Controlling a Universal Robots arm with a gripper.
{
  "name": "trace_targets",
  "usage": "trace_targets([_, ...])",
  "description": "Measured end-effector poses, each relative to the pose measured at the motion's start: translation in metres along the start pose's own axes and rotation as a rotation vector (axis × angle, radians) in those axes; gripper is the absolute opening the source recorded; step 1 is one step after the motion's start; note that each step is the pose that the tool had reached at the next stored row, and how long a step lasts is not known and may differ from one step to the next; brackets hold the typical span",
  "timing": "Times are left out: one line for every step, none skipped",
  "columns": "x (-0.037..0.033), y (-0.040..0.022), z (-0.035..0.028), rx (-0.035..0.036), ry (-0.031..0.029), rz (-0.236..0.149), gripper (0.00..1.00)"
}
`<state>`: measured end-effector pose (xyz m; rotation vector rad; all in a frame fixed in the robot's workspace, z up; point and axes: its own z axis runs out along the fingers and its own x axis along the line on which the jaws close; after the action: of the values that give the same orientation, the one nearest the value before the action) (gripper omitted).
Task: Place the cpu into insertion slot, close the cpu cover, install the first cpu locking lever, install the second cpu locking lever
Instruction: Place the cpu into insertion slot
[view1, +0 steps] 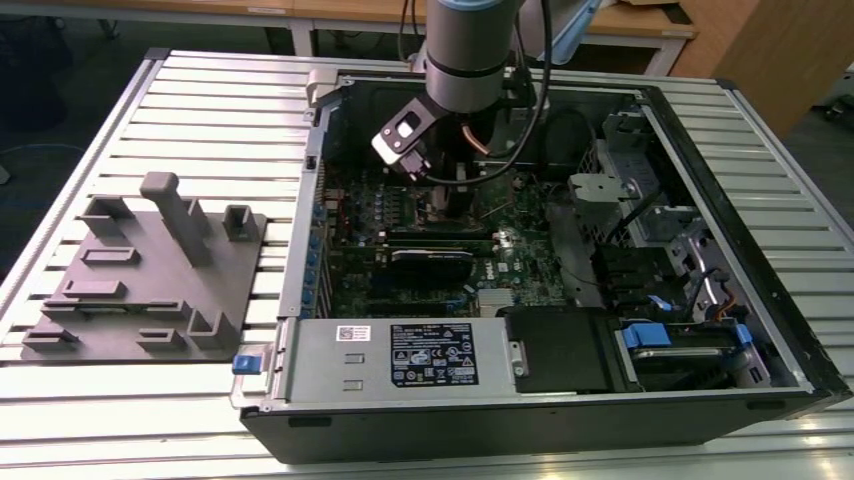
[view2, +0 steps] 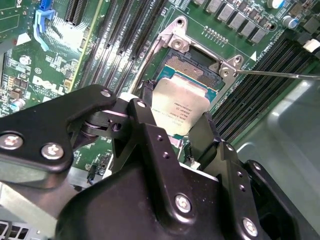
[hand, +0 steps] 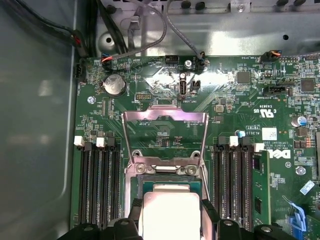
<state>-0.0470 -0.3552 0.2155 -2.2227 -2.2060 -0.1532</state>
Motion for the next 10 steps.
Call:
trace_targets([0.0004,0.0,0.0002,0.0006,0.0,0.0,0.54])
trace_targets([0.0009,0.0,0.0005,0.0016,0.0,0.0,0.54])
trace_targets([0.0014,0.0001,0.001,0.0028,0.0,0.0,0.54])
trace_targets([0.0017,0.0002,0.0017,0.0039,0.0001,0.001,0.54])
trace_targets([0.0018,0.0001,0.003,0.0042,0.0001,0.001,0.54])
trace_targets([0.0017,0.0,0.0044,0.0043,-0.0002,0.001,0.54])
trace_targets([0.0018,-0.0001,0.0059,0.0044,-0.0002,0.001,0.54])
trace_targets([0.0018,-0.0002,0.0073,0.0043,0.0,0.001,0.54])
trace_targets([0.0019,-0.0003,0.0084,0.0043,0.0,0.001,0.54])
trace_targets([0.002,-0.0004,0.0096,0.0043,0.0,0.001,0.54])
